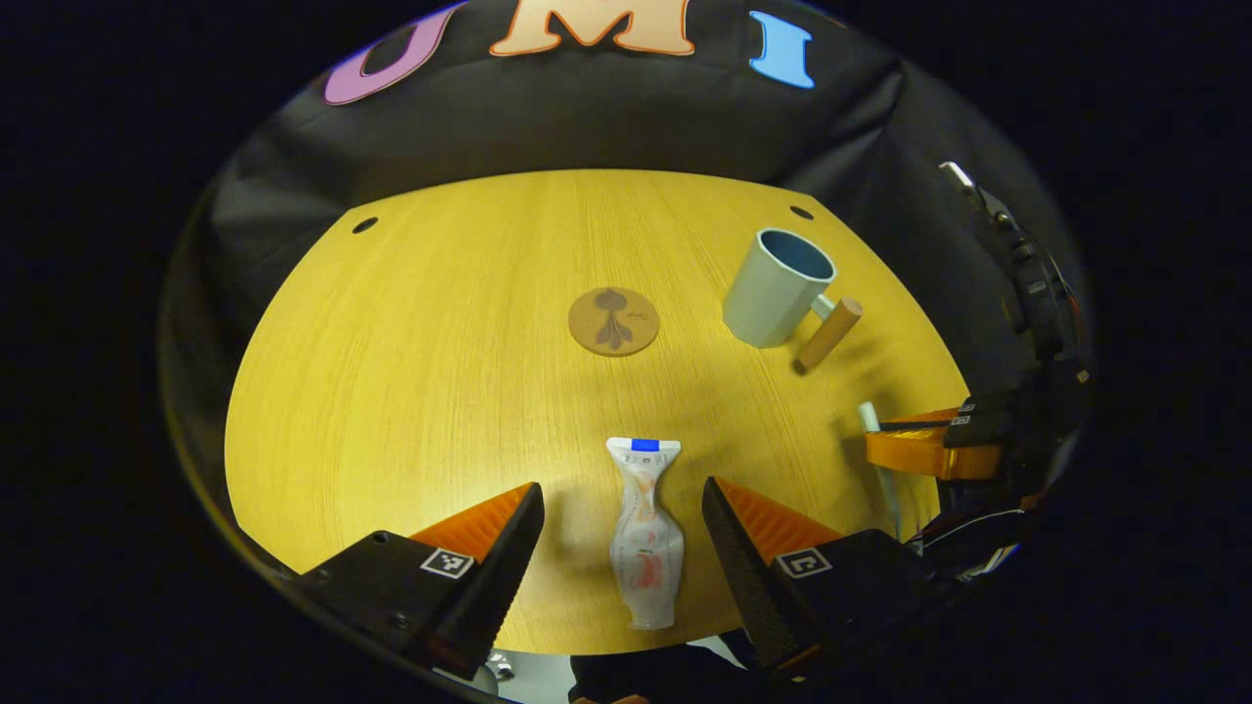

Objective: Put the toothbrush and toothpaste on the desktop into the cup, then pick up the cup and place it on the coaster on the desktop.

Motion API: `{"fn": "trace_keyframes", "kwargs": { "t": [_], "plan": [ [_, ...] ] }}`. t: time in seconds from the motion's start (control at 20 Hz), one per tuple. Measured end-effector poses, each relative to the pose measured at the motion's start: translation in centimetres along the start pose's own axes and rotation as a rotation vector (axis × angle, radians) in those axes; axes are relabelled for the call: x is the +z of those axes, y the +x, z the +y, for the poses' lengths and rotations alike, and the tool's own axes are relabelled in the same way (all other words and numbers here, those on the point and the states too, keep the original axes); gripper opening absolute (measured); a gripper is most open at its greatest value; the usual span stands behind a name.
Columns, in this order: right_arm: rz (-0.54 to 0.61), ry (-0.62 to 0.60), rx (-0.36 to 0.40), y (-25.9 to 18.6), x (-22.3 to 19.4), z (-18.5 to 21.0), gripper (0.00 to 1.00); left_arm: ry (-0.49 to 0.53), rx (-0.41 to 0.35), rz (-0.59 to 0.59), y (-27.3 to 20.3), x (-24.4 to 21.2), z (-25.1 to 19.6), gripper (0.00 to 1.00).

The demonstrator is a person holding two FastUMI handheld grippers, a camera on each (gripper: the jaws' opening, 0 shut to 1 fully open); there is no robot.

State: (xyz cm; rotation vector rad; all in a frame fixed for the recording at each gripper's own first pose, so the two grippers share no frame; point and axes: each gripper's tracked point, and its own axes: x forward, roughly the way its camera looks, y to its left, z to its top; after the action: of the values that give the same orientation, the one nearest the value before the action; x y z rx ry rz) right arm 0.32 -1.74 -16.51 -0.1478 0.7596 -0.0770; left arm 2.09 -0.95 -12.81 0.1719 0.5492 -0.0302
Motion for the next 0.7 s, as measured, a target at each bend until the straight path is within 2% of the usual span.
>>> {"fn": "trace_keyframes", "kwargs": {
  "t": [0.3, 0.4, 0.45, 0.6, 0.7],
  "plan": [
    [-0.026, 0.072, -0.046, -1.2, -0.4, -3.7, 0.06, -0.053, -0.004, 0.15, 2.3, -1.5, -0.6, 0.95],
    [-0.027, 0.089, -0.054, -1.4, -0.6, -4.5, 0.06, -0.066, 0.006, 0.179, 2.8, -1.7, -0.4, 0.87],
    [-0.028, 0.095, -0.057, -1.5, -0.6, -4.6, 0.06, -0.067, 0.012, 0.187, 2.9, -1.7, -0.2, 0.76],
    [-0.034, 0.116, -0.055, -1.8, -0.5, -5.2, 0.06, -0.076, 0.019, 0.219, 3.3, -2.1, 0.1, 0.55],
    [-0.042, 0.122, -0.058, -1.9, -0.2, -5.5, 0.06, -0.087, 0.013, 0.243, 3.7, -2.5, -0.1, 0.46]
  ]
}}
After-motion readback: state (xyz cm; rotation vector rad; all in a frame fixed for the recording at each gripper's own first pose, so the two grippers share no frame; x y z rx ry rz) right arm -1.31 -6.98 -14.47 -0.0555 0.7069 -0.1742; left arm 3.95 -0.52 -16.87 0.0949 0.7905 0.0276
